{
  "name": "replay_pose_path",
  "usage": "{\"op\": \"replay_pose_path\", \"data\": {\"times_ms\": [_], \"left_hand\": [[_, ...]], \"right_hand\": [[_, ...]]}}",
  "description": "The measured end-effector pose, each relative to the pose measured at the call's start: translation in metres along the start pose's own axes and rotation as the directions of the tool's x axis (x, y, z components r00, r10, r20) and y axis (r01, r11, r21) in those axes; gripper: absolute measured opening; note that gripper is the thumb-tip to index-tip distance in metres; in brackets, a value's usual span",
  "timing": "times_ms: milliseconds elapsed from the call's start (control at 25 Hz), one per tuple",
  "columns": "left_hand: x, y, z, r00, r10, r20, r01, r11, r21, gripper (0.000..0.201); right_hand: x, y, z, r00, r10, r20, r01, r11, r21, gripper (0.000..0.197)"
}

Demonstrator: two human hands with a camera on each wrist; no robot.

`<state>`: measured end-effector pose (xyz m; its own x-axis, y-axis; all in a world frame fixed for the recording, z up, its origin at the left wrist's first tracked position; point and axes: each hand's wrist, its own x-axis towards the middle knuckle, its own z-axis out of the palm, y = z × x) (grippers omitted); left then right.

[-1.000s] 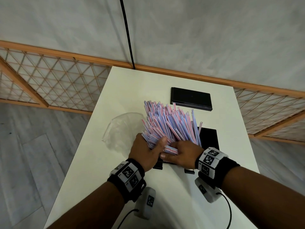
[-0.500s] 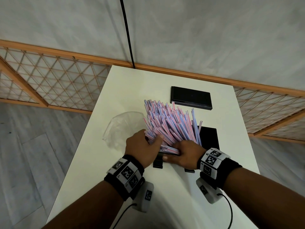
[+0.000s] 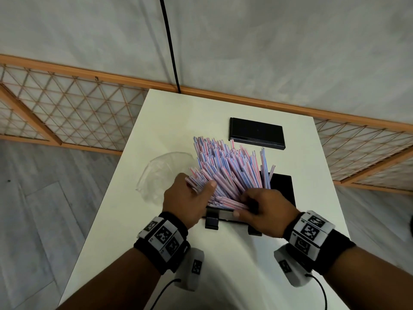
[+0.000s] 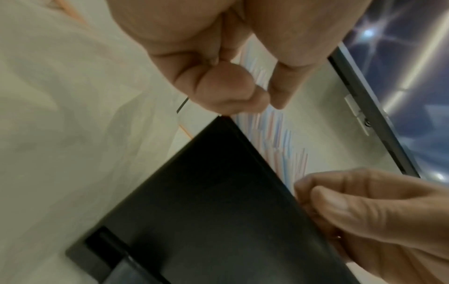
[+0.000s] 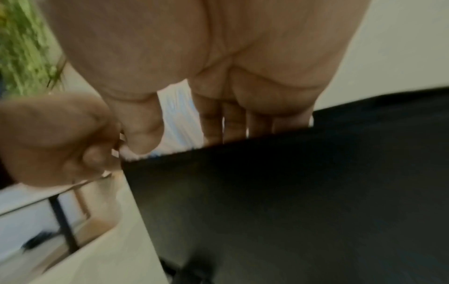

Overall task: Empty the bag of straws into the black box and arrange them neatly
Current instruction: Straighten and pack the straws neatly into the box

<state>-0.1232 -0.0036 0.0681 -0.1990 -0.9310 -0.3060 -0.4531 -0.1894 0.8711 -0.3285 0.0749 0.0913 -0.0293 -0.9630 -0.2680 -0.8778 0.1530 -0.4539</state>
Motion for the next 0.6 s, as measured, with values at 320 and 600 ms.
{"op": "replay_pose_path", "data": {"times_ms": [320, 600], "left_hand": [[0.0, 0.013, 0.004, 0.997, -0.054, 0.054, 0.06, 0.992, -0.108, 0.039], [-0.002, 0.013, 0.001, 0.994, -0.054, 0.095, 0.063, 0.993, -0.096, 0.04]], "right_hand": [[0.02, 0.025, -0.014, 0.834, 0.549, 0.057, -0.549, 0.836, -0.024, 0.077], [0.048, 0.024, 0.001, 0.873, 0.485, 0.06, -0.466, 0.863, -0.194, 0.069]]}}
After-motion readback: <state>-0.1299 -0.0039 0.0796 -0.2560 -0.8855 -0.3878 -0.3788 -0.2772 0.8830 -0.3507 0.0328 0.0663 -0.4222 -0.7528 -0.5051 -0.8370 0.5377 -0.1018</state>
